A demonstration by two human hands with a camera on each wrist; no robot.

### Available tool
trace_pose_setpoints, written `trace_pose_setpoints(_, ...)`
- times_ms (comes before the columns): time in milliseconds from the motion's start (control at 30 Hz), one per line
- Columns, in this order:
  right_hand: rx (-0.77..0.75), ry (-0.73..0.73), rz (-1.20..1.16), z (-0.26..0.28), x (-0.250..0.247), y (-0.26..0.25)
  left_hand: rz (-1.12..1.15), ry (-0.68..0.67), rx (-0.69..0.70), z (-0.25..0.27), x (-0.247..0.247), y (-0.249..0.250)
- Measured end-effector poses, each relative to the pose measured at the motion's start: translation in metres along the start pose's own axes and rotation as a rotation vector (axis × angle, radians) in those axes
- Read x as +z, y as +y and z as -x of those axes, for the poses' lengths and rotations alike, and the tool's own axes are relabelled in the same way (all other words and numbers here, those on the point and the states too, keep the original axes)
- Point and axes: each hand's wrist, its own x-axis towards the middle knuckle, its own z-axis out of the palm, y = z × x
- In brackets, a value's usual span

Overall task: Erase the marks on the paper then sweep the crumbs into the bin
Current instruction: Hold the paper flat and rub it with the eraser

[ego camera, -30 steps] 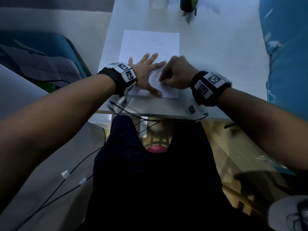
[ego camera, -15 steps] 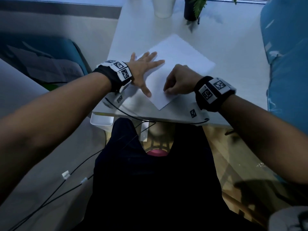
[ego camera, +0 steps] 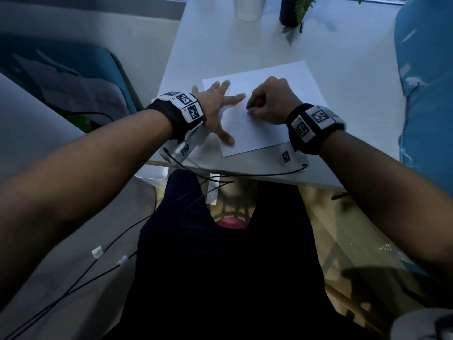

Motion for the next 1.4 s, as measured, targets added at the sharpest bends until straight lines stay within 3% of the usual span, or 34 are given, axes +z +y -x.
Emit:
trace_pose_setpoints(167, -0.003, 0.049, -0.018, 0.001, 0.002, -0.007, 0.001, -0.058, -0.011, -0.002, -0.001, 0.000)
trace_pose_setpoints(333, -0.173, -0.159, -0.018, 0.018, 0.013, -0.026, 0.005, -0.052, 0.009, -0.003, 0.003, -0.003)
trace_pose_setpoints(500, -0.040, 0.017, 0.043, -0.012, -0.005, -0.007, 0.010, -0.043, 0.012, -0.002, 0.002, -0.003)
trace_pose_setpoints(667, -0.211, -0.242, 0.063, 0.018, 0.008, -0.030, 0.010, -0.064, 0.011, 0.000, 0.001, -0.003)
trace_pose_setpoints(833, -0.042, 0.015, 0.097, -0.018, -0.011, -0.007, 0.033, -0.059, -0.001, 0.002, 0.000, -0.001)
trace_pose_setpoints(1000, -0.174, -0.212, 0.072, 0.012, 0.010, -0.030, 0.064, -0.078, -0.011, 0.001, 0.000, -0.002)
trace_pose_setpoints(1133, -0.031, -0.020, 0.085, -0.018, -0.016, -0.007, 0.054, -0.066, -0.018, 0.002, 0.001, 0.000)
trace_pose_setpoints(1300, -0.198, -0.220, 0.083, 0.005, 0.004, -0.024, 0.059, -0.078, -0.007, 0.000, 0.000, -0.002)
trace_pose_setpoints(1400, -0.058, -0.039, 0.055, -0.013, -0.014, -0.007, 0.070, -0.061, -0.011, 0.001, 0.001, -0.002)
